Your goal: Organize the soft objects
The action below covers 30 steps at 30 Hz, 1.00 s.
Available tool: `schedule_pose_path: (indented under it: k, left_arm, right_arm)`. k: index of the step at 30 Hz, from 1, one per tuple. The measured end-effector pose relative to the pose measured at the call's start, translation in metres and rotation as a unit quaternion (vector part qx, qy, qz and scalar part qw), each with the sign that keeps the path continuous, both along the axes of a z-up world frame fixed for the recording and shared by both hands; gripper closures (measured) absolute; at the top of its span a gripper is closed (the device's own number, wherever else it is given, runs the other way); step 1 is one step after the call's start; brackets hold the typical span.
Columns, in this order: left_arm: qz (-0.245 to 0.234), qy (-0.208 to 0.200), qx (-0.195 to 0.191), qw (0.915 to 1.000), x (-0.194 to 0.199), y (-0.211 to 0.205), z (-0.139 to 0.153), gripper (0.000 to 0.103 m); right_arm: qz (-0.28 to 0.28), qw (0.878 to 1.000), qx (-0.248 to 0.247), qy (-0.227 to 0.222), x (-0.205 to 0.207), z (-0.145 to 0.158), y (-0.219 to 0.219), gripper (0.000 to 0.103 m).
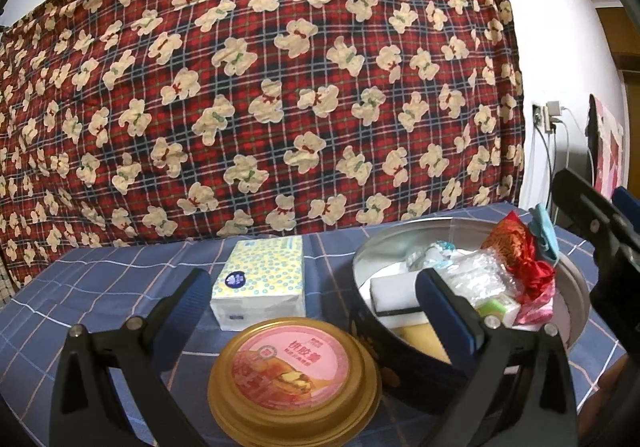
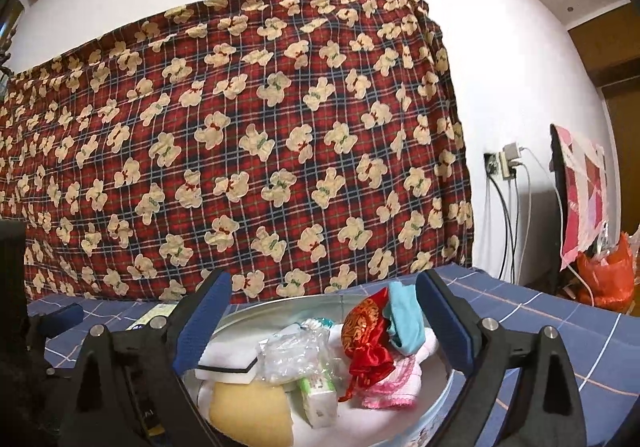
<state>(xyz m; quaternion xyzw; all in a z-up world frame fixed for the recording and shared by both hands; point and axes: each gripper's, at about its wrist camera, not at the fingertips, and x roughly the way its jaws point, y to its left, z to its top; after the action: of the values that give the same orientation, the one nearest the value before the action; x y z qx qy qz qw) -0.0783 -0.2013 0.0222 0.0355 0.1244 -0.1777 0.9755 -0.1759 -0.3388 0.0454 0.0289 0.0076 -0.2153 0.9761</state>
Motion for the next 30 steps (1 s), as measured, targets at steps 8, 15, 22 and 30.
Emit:
schedule_pose_path:
  k: [8, 15, 22, 30]
  left_arm:
    - [-0.01, -0.003, -0.004, 0.9999, -0.0019, -0.0011, 0.0009, 0.0]
    - [-0.009, -0.003, -0.003, 1.0, -0.0022, -0.0004, 0.0015, 0.0]
    - [-0.009, -0.002, -0.003, 1.0, -0.002, -0.0004, 0.0014, 0.0]
    - [-0.009, -0.001, -0.004, 0.9999, -0.0018, -0.0004, 0.0015, 0.0]
  right_arm:
    - [-0.027, 0.999, -0.004, -0.019, -0.0096, 0.0021, 0.0001, 0.005]
    - [-0.026, 0.999, -0.004, -0.019, -0.0106, 0.0021, -0.0003, 0.004]
    - [-0.026, 0.999, -0.005, -0.018, -0.0101, 0.0021, 0.0003, 0.004]
    - [-0.026, 0.999, -0.005, -0.018, -0.0095, 0.0021, 0.0007, 0.004]
